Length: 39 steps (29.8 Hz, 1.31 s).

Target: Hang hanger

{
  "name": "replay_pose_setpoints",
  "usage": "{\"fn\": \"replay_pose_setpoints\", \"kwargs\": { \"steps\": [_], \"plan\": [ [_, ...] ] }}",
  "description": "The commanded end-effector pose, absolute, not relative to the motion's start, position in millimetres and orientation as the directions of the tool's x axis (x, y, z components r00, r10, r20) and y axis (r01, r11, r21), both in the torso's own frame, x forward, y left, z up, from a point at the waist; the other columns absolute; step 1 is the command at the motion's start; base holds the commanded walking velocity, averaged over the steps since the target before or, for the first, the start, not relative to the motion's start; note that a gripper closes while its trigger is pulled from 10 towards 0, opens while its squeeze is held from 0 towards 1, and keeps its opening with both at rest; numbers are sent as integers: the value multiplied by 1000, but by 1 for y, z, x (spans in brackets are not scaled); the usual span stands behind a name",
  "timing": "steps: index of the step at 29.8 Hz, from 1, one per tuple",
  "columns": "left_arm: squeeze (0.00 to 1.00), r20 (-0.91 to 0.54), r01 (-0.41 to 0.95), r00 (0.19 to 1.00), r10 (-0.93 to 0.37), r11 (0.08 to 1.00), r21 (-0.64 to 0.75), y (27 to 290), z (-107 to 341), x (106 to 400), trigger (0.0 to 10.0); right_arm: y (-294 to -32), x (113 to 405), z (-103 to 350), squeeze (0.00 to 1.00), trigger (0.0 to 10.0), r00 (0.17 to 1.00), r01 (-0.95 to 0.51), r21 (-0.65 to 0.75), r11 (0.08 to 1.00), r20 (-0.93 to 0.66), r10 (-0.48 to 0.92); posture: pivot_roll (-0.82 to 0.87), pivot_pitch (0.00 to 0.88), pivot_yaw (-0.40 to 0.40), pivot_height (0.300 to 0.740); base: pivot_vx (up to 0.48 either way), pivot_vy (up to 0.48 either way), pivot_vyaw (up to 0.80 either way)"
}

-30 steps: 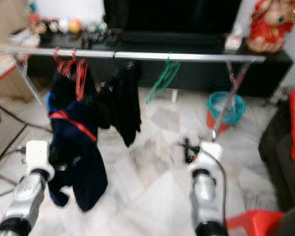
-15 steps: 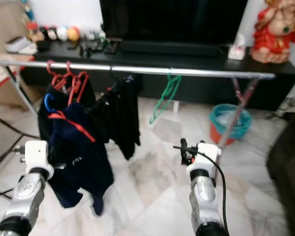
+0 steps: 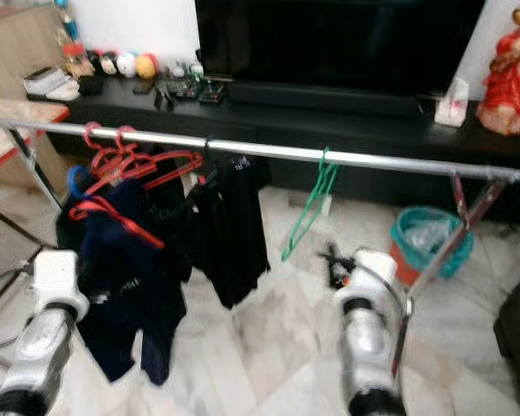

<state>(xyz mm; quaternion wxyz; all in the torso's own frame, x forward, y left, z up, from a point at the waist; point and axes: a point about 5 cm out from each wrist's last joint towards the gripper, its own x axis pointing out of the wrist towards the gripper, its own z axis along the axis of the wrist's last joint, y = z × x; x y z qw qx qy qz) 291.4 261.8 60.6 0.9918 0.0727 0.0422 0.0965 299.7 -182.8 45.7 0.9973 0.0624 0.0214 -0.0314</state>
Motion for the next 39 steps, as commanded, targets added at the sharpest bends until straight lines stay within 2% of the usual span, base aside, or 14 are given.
{"fn": "replay_pose_setpoints", "kwargs": {
  "steps": [1, 4, 9, 18, 24, 36, 39],
  "plan": [
    [0, 7, -202, 979, 204, 966, 161, 263, 78, 300, 10000, -191, 298, 45, 0, 10000, 996, 84, 118, 989, -49, -79, 30, 1, 53, 740, 420, 0, 0],
    [0, 9, -193, 981, 194, 968, 162, 263, 79, 301, 10000, -190, 298, 45, 0, 10000, 996, 86, 123, 989, -50, -80, 28, 1, 54, 740, 420, 0, 0],
    [0, -25, -58, 998, 61, 993, 105, 250, 76, 304, 10000, -190, 298, 45, 0, 10000, 996, 84, 125, 989, -51, -79, 29, 2, 55, 740, 422, 0, 0],
    [0, -43, 16, 999, -13, 997, 79, 243, 75, 307, 10000, -191, 297, 44, 0, 10000, 995, 88, 123, 988, -53, -82, 24, 0, 56, 740, 350, 0, 0],
    [0, -70, 146, 987, -143, 988, 39, 226, 68, 303, 10000, -192, 297, 44, 0, 10000, 995, 89, 120, 989, -56, -83, 25, 0, 55, 740, 0, 0, 0],
    [0, -77, 205, 977, -201, 977, 53, 214, 65, 300, 10000, -191, 297, 43, 0, 10000, 995, 88, 115, 990, -58, -82, 25, 0, 55, 740, 0, 0, 0],
    [0, -98, 256, 965, -244, 957, 133, 209, 60, 292, 10000, -191, 296, 42, 0, 10000, 994, 98, 112, 989, -60, -92, 29, 0, 54, 740, 0, 0, 0]
  ]
}}
